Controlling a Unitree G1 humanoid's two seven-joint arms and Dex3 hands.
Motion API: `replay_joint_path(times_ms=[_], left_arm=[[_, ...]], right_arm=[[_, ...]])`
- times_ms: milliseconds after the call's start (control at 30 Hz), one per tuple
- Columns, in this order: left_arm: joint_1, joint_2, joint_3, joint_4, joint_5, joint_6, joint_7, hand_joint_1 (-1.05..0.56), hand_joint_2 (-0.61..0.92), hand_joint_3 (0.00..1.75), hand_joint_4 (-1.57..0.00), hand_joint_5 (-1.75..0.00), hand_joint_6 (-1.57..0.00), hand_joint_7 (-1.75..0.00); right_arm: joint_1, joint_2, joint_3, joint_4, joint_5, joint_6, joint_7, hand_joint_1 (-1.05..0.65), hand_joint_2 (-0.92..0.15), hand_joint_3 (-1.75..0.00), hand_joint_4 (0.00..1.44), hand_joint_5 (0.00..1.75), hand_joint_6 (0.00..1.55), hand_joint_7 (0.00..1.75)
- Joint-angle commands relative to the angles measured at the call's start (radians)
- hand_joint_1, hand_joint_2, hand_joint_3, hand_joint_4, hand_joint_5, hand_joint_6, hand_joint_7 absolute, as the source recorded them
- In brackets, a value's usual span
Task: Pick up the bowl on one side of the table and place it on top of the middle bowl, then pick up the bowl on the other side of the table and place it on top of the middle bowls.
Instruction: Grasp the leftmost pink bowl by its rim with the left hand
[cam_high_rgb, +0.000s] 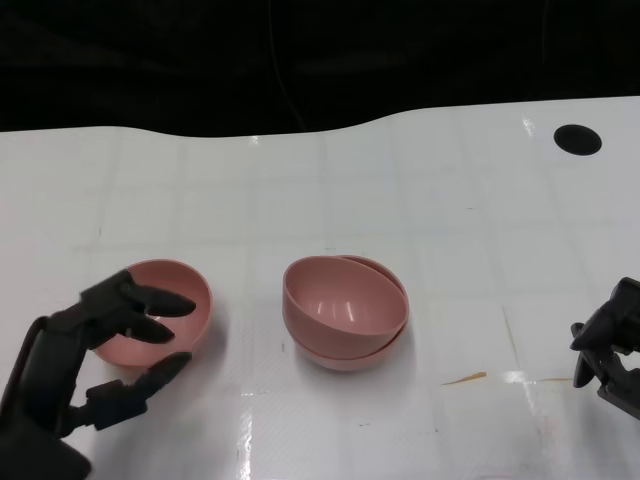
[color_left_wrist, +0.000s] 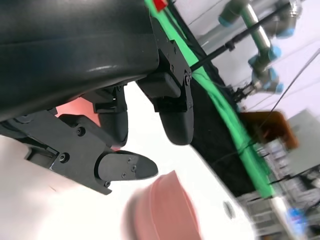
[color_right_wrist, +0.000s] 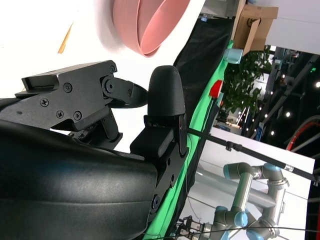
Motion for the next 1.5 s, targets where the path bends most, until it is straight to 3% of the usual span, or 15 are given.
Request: replay_joint_path(times_ms=[33, 100, 300, 567, 933, 1500], left_arm=[[0.036, 0.051, -0.007, -0.089, 0.139, 0.041, 0.062, -0.51, 0.91, 0.01, -0.65, -0.49, -0.83, -0.21], [0.047, 0.074, -0.016, -0.129, 0.242, 0.059, 0.105, -0.58, 0.92, 0.00, -0.69, -0.33, -0.86, -0.10], [0.064, 0.129, -0.056, -0.221, 0.506, 0.135, 0.215, -0.69, 0.89, 0.00, -0.72, -0.20, -0.88, -0.04], [0.050, 0.184, -0.122, -0.306, 0.697, 0.302, 0.194, -0.79, 0.87, 0.00, -0.73, -0.09, -0.84, 0.00], [-0.065, 0.253, -0.226, -0.273, 0.737, 0.485, 0.037, -0.80, 0.85, 0.01, -0.69, -0.01, -0.74, 0.00], [-0.234, 0.236, -0.379, 0.013, 0.713, 0.526, 0.137, -0.79, 0.88, 0.00, -0.65, 0.00, -0.73, 0.00]], right_arm=[[0.011, 0.001, -0.007, 0.009, -0.013, -0.025, -0.015, -0.10, -0.89, -0.55, 0.81, 1.62, 0.72, 1.38], [0.012, 0.002, -0.006, 0.010, -0.017, -0.029, -0.020, -0.10, -0.88, -0.56, 0.81, 1.62, 0.72, 1.38], [0.011, 0.008, 0.000, 0.010, -0.014, -0.020, -0.018, -0.09, -0.88, -0.58, 0.82, 1.61, 0.74, 1.35], [0.012, 0.011, 0.002, 0.010, -0.034, -0.017, -0.034, -0.09, -0.87, -0.58, 0.82, 1.60, 0.75, 1.33], [0.010, 0.016, 0.006, 0.010, -0.032, -0.016, -0.038, -0.09, -0.87, -0.61, 0.81, 1.61, 0.74, 1.34], [0.007, 0.031, 0.008, 0.017, -0.049, -0.039, -0.079, -0.08, -0.86, -0.61, 0.82, 1.61, 0.75, 1.34]])
